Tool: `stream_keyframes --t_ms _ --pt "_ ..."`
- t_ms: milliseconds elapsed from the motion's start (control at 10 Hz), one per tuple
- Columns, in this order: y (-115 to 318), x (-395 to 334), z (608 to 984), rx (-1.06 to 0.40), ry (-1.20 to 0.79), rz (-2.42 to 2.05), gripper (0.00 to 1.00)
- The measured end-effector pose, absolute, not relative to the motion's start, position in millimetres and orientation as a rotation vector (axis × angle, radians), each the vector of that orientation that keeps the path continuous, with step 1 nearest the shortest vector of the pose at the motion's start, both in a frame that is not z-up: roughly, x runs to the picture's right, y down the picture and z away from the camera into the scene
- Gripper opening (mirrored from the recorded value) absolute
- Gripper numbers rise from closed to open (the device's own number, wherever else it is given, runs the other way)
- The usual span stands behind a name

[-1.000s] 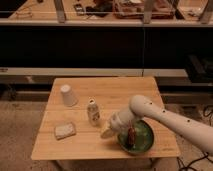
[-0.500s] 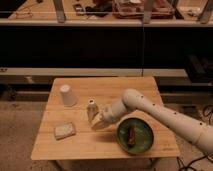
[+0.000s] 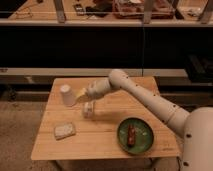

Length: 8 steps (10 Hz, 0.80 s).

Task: Knock the bottle over

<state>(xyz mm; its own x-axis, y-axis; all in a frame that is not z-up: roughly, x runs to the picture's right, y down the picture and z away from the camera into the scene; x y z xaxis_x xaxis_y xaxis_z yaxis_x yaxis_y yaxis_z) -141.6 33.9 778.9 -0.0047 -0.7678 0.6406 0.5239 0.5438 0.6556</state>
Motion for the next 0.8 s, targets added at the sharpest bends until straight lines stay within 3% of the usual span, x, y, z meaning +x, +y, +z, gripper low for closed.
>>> stream_keyframes --t_ms 800 --pt "34.8 -141.4 779.6 0.252 -1.195 -1.035 0.07"
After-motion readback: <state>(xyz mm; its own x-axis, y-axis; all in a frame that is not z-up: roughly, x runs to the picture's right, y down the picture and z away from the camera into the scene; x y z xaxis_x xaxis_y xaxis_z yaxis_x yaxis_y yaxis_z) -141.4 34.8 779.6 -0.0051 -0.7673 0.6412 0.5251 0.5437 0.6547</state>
